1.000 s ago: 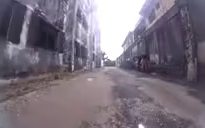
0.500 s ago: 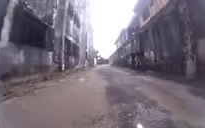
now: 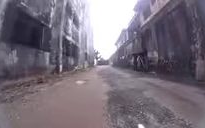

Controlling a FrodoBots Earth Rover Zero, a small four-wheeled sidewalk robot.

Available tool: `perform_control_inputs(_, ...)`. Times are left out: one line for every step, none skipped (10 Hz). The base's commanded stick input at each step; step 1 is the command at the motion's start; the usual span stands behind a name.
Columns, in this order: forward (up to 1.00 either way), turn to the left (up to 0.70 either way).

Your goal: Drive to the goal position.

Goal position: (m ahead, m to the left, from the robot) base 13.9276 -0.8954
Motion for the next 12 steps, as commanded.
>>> perform_control_inputs(0.7, 0.0)
perform_control_inputs(0.7, 0.0)
perform_control_inputs(0.7, 0.0)
perform_control_inputs(0.7, 0.0)
perform_control_inputs(0.7, 0.0)
perform_control_inputs(0.7, 0.0)
perform_control_inputs(0.7, 0.0)
perform_control_inputs(0.7, 0.0)
perform_control_inputs(0.7, 0.0)
perform_control_inputs(0.7, 0.0)
perform_control_inputs(0.7, 0.0)
perform_control_inputs(0.7, 0.0)
